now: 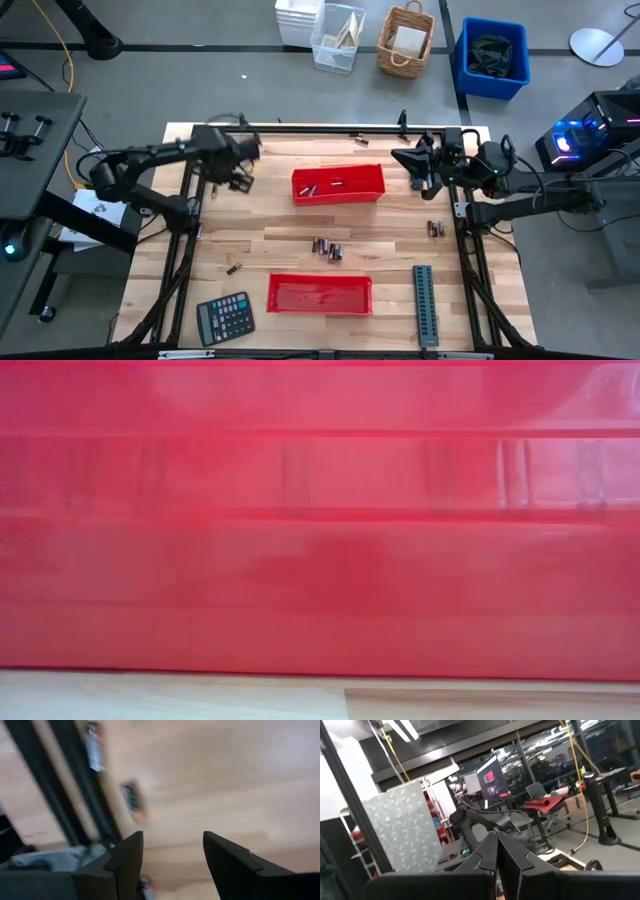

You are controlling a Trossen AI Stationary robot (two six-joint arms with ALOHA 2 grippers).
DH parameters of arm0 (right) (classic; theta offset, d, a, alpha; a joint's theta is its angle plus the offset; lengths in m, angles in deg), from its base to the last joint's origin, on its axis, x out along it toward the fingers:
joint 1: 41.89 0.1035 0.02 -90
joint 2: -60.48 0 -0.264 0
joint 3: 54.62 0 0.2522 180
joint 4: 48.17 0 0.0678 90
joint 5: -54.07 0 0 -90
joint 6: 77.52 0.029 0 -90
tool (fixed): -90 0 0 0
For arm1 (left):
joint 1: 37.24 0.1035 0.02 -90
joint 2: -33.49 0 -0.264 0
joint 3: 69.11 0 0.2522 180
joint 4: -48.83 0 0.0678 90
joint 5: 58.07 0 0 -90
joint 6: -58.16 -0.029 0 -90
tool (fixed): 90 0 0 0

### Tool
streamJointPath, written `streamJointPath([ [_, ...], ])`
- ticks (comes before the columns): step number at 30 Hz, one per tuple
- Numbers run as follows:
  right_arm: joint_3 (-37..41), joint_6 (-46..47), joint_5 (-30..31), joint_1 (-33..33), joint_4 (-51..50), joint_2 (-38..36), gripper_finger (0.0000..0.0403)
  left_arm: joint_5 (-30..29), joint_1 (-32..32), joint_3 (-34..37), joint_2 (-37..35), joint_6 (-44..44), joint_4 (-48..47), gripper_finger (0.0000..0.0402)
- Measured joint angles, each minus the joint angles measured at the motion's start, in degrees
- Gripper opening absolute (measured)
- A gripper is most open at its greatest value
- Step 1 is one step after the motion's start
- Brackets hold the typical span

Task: Sort batteries
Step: Put the silver battery into the top red bin

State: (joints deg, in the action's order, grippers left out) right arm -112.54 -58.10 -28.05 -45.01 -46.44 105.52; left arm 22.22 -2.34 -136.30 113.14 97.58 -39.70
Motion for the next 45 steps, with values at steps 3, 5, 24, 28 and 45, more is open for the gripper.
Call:
streamJointPath([
  [3,0.0,0.64,0.0,-0.73,-0.01,0.02,0.0,-3.2,9.94,-0.57,3.3,-7.57,-0.75,0.0197],
  [5,0.0,1.37,0.0,-0.91,-0.03,0.02,0.0,-4.32,15.34,-0.71,6.35,-11.81,-0.18,0.0197],
  [24,-0.01,1.3,0.66,-1.13,0.67,0.02,0.0,-6.5,16.93,-10.17,14.39,-23.54,5.68,0.0197],
  [28,0.0,2.06,0.66,-1.13,0.66,0.02,0.0,-6.99,19.59,-13.31,20.38,-25.68,3.13,0.0197],
  [45,0.0,4.9,0.59,-0.47,1.3,0.0,0.0,-9.26,20.92,-16.83,37.06,-28.13,-5.57,0.0195],
])
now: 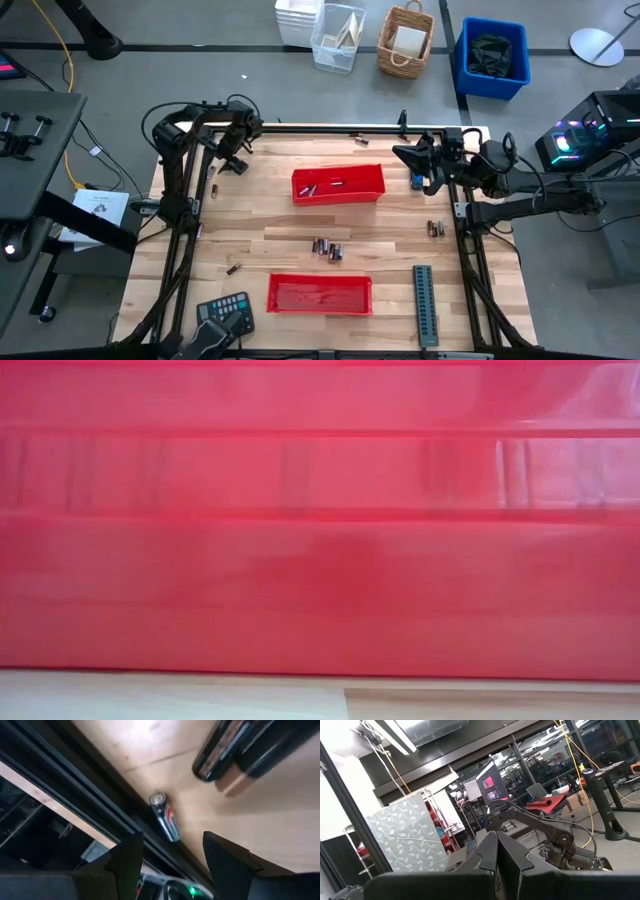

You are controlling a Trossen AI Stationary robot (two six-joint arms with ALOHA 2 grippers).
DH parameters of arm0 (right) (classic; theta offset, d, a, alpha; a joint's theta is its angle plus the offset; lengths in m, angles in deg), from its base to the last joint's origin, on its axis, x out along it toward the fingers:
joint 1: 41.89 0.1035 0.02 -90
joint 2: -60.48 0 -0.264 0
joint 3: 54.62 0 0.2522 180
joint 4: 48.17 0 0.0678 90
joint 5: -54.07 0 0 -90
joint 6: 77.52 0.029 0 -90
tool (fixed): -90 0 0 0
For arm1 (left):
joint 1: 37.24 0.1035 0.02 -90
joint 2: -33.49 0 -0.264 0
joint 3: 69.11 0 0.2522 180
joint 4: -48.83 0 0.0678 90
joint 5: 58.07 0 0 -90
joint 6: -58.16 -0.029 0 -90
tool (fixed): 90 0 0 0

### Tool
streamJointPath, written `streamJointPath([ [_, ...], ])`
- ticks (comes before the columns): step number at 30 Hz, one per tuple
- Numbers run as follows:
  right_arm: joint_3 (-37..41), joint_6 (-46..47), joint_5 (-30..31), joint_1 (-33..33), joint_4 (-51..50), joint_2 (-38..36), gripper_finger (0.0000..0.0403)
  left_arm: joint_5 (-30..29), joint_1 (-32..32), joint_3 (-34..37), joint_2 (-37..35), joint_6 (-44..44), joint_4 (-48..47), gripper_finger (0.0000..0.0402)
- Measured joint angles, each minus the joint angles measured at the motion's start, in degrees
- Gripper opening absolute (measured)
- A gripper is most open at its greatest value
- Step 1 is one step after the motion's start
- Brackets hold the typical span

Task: Sort batteries
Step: Put the silver battery into the top red bin

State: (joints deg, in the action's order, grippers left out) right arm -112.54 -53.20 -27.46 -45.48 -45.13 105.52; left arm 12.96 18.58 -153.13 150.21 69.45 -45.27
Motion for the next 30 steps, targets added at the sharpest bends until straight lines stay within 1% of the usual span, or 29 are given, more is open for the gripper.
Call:
streamJointPath([
  [2,0.0,0.18,0.0,0.0,0.2,0.0,0.0,-0.95,0.15,0.0,-0.01,-0.79,2.88,0.0191],
  [4,0.0,1.17,-0.1,0.14,0.19,0.0,0.0,-1.19,0.36,-0.04,-0.17,-4.06,4.89,0.0185],
  [6,0.0,1.29,-0.19,0.66,0.11,0.0,0.0,-0.77,0.44,-0.15,-0.27,-6.75,5.41,0.0176],
  [9,0.0,1.33,-0.25,1.62,0.15,0.0,0.0,-0.76,0.45,-0.13,-0.27,-7.67,5.15,0.016],
  [10,-0.01,1.33,-0.29,1.93,0.13,0.0,0.0,-0.42,0.48,-0.13,-0.27,-8.88,4.77,0.0154],
  [13,0.0,1.29,-0.35,2.83,0.14,0.0,0.0,3.58,0.5,-0.13,-0.27,-11.37,0.73,0.014],
  [15,0.0,1.25,-0.35,3.16,0.15,0.0,0.0,3.82,0.5,-0.13,-0.27,-10.18,0.9,0.0135],
  [19,0.0,1.22,-0.35,3.75,0.19,0.0,0.0,3.65,0.5,-0.13,-0.27,-4.6,3.43,0.0131],
  [25,0.0,0.1,-0.31,4.13,0.18,0.0,0.0,3.84,0.52,-0.39,-0.27,-4.49,-0.71,0.0131],
  [28,0.0,-0.36,-0.31,4.13,0.19,0.0,0.0,4.21,0.52,-1.59,-0.27,-4.43,-3.04,0.0131],
  [30,-0.02,-0.37,-0.31,4.13,0.2,0.0,0.0,2.35,0.59,-3.3,-0.27,-2.48,-5.01,0.0131],
])
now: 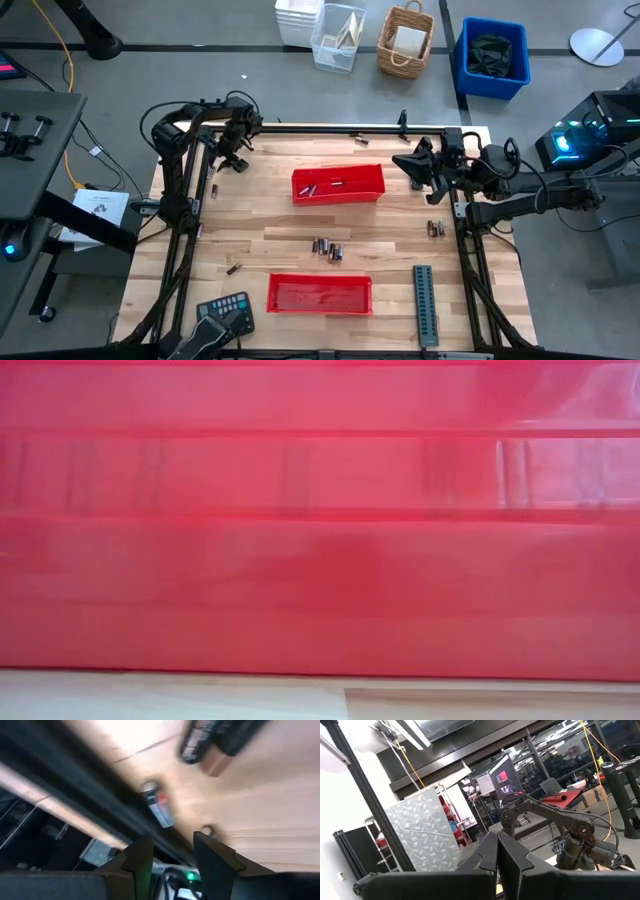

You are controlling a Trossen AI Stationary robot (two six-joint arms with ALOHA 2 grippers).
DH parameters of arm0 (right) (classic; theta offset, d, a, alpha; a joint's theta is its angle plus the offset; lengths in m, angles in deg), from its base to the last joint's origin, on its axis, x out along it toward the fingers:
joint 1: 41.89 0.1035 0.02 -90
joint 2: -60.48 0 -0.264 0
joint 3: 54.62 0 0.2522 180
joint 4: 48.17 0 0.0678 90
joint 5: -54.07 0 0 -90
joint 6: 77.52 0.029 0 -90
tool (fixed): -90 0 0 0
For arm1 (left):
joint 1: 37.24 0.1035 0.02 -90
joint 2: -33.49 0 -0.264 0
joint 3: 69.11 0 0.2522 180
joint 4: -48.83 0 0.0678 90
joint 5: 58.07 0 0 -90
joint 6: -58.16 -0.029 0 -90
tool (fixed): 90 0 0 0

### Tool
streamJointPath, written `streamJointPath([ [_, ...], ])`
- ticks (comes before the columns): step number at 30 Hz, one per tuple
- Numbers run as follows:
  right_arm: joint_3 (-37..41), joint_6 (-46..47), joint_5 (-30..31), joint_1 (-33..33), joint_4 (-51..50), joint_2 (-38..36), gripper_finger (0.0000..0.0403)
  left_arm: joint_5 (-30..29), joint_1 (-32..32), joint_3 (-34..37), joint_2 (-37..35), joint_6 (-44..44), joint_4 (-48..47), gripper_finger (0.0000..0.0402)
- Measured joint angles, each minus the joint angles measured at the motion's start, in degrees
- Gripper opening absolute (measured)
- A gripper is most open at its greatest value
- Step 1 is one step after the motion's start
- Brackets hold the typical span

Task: Sort batteries
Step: Put the silver battery into the top red bin

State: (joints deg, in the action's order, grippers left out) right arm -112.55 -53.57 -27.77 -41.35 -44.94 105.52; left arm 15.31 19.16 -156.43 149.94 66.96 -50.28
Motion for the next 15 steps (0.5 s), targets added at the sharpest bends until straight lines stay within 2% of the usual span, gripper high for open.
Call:
streamJointPath([
  [5,0.02,0.0,0.02,0.0,-0.02,0.0,0.0,-3.25,1.08,-5.23,0.0,6.17,-4.46,0.0122],
  [7,0.02,0.01,0.04,0.0,-0.02,0.0,0.0,-4.03,1.42,-6.04,-0.3,8.68,-4.5,0.01],
  [9,0.02,0.33,0.02,0.0,-0.07,0.0,0.0,-3.27,1.46,-5.67,-1.54,11.96,-3.81,0.0061],
  [12,0.02,0.47,0.02,0.0,-1.03,0.0,0.0,-1.96,0.78,-3.6,-5.68,17.14,3.38,0.001],
  [15,0.02,0.44,0.02,0.0,-1.73,0.02,0.0,-1.95,0.01,0.14,-10.96,25.64,11.2,0.0012],
])
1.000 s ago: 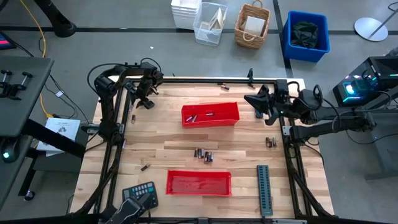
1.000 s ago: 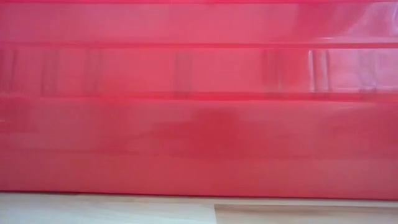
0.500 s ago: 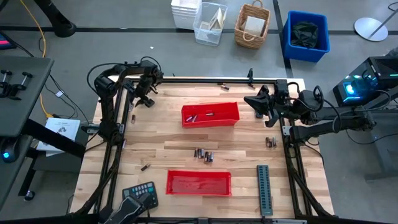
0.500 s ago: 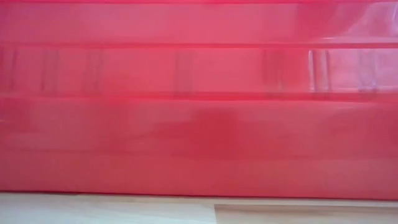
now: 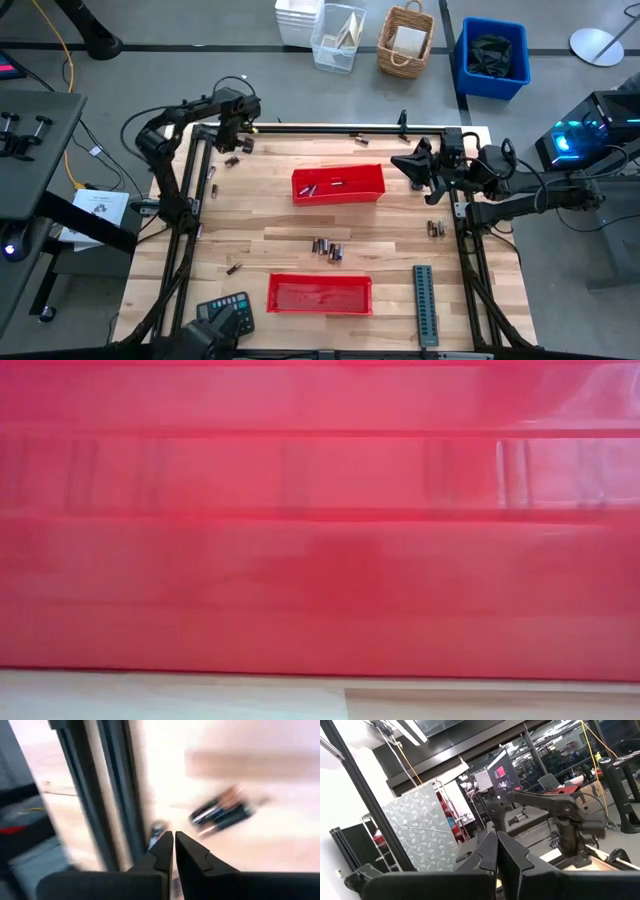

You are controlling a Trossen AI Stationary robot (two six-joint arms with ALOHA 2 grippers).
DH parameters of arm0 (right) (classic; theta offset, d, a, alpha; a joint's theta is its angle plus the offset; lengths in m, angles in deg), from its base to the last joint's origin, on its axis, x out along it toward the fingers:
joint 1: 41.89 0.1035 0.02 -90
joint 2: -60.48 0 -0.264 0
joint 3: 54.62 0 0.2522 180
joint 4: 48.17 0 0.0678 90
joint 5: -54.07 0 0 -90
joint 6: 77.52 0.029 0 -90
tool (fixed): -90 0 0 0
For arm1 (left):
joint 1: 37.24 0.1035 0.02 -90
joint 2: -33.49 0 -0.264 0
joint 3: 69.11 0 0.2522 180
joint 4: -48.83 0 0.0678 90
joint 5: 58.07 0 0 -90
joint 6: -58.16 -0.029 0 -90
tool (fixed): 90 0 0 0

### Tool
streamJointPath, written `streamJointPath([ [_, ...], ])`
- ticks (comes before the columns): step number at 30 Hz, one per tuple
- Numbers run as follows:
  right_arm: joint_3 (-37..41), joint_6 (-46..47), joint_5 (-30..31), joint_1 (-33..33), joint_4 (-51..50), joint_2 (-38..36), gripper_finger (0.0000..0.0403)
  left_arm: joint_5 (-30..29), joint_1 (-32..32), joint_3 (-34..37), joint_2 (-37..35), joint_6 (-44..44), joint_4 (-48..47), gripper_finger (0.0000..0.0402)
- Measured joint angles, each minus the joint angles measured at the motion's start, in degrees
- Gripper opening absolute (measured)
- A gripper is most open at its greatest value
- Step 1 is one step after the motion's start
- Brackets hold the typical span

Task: Sort batteries
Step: Put the silver battery into the top red bin

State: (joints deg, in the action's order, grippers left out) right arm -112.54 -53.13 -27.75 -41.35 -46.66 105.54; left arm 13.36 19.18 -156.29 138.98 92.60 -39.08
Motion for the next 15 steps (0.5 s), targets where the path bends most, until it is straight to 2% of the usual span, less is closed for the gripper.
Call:
streamJointPath([
  [3,0.0,0.02,0.0,0.0,-0.71,0.0,0.0,-2.67,-0.03,4.66,-5.58,11.61,4.38,0.0002],
  [7,0.0,0.02,-0.72,0.0,-1.56,-0.02,0.0,-6.15,-1.26,10.12,-11.6,21.9,14.03,0.0001],
  [11,0.0,0.96,-0.78,0.0,-2.89,0.0,0.0,-9.03,-2.59,14.33,-12.25,34.09,16.03,0.0],
  [15,0.0,2.67,-0.81,0.0,-2.9,-0.02,0.0,-11.83,-2.67,19.02,-12.3,37.31,22.38,0.0],
])
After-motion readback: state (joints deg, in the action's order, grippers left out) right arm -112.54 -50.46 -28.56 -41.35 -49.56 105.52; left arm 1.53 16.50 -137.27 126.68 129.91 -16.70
